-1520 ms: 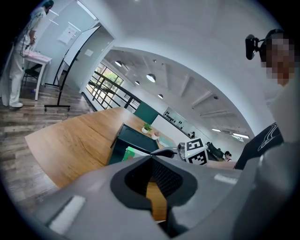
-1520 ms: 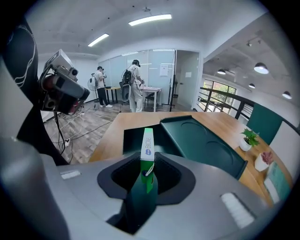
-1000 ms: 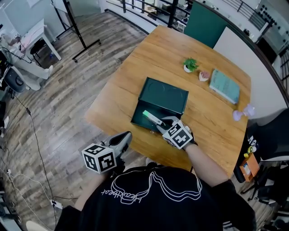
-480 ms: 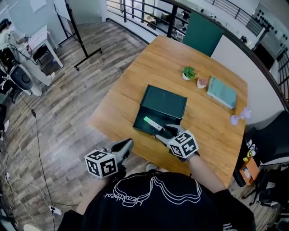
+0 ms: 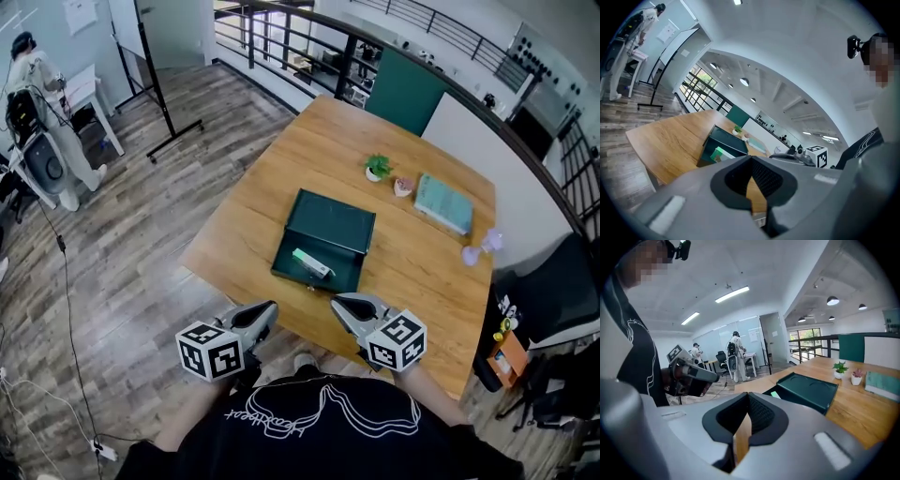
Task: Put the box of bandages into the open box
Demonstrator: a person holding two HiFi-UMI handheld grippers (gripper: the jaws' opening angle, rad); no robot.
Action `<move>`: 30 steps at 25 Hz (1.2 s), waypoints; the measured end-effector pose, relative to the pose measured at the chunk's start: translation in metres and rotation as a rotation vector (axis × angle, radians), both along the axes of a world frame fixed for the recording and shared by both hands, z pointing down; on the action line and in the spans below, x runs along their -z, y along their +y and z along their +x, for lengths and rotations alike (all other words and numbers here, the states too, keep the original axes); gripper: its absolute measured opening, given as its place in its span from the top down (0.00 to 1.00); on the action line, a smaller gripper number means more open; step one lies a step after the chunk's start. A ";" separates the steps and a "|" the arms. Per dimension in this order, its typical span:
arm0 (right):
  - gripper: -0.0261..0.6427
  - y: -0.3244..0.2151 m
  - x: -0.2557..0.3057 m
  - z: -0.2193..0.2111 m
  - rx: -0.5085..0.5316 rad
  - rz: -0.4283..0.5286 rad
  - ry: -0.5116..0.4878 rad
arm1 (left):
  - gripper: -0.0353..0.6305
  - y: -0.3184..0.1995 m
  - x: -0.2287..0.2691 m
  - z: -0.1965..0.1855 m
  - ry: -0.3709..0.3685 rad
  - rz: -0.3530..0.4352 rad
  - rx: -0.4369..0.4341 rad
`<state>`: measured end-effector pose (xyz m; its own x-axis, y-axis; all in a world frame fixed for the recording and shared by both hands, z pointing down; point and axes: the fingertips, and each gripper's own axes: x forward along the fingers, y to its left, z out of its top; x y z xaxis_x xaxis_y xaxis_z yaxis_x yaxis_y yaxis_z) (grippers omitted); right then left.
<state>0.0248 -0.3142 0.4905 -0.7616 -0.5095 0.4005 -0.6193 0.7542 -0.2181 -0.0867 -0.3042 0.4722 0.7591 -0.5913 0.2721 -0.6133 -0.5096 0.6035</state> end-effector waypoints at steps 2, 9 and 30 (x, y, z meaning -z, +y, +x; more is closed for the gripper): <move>0.92 0.013 0.008 -0.002 -0.003 0.001 -0.032 | 0.95 0.008 0.005 0.002 -0.001 0.016 -0.018; 0.92 0.046 0.021 -0.003 -0.053 -0.061 -0.196 | 0.95 0.031 0.012 0.006 -0.011 0.050 -0.067; 0.92 0.088 0.034 -0.006 -0.063 -0.023 -0.226 | 0.95 0.062 0.025 0.021 -0.009 0.090 -0.145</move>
<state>0.0186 -0.2264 0.4566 -0.8003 -0.5512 0.2359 -0.5983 0.7090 -0.3733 -0.0658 -0.2422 0.4468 0.8359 -0.4984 0.2301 -0.5347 -0.6444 0.5466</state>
